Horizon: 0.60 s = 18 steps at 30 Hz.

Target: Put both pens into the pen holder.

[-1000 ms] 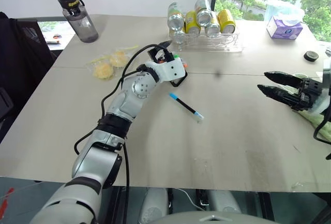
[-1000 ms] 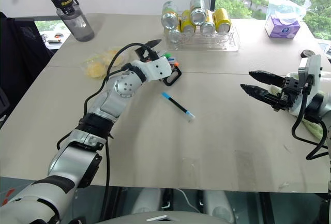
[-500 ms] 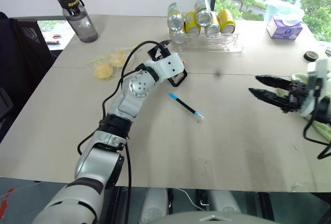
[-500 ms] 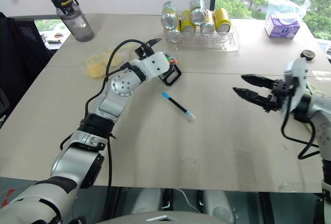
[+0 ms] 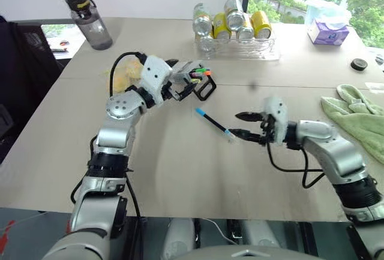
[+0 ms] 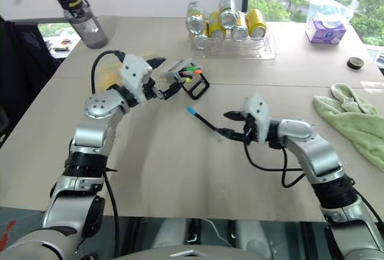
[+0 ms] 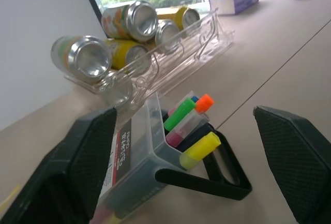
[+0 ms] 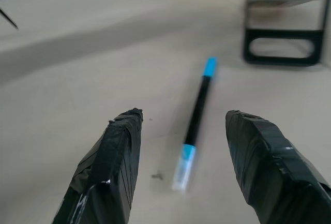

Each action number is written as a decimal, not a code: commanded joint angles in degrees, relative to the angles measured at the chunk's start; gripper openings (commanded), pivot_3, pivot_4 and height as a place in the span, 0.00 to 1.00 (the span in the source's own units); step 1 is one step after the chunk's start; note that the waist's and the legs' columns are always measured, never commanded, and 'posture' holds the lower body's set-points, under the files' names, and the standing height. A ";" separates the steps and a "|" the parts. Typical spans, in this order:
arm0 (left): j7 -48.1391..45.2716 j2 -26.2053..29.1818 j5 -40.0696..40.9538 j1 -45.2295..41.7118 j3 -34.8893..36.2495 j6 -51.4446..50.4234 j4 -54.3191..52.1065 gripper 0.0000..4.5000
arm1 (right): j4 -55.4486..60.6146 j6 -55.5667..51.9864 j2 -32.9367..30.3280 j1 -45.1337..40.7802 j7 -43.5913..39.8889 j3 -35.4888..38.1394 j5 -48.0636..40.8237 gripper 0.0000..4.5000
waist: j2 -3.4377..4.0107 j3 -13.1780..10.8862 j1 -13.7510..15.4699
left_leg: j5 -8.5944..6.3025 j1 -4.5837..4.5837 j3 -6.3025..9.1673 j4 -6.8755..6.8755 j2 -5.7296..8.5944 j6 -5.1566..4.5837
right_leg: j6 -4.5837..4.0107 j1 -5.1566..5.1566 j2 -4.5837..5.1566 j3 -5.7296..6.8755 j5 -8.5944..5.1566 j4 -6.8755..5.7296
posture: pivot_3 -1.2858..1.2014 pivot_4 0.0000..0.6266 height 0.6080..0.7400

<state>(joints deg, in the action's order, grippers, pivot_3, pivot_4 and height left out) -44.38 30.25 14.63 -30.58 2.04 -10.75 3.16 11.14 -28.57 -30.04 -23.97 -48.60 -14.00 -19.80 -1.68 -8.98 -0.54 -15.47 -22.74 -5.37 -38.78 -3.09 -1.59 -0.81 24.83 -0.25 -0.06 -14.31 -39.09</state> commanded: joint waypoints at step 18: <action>-14.68 22.71 16.33 22.07 8.45 -23.76 -24.63 1.00 | -1.30 -8.03 7.59 1.67 12.08 -5.56 11.62 0.23 | -0.10 0.07 -0.13 | -0.01 0.07 0.26 -0.16 0.07 -0.04 | -0.04 -0.14 0.22 0.41 -0.02 -0.23 | 0.52 0.24 1.00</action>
<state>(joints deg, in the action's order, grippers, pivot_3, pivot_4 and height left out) -58.64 51.99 30.66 -7.29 10.40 -34.96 -20.71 8.93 -35.44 -22.69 -23.03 -37.28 -20.73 -8.10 -1.77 -8.91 -0.67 -15.48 -22.66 -5.08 -38.93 -3.02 -1.64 -0.85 24.69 -0.04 0.35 -14.33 -39.36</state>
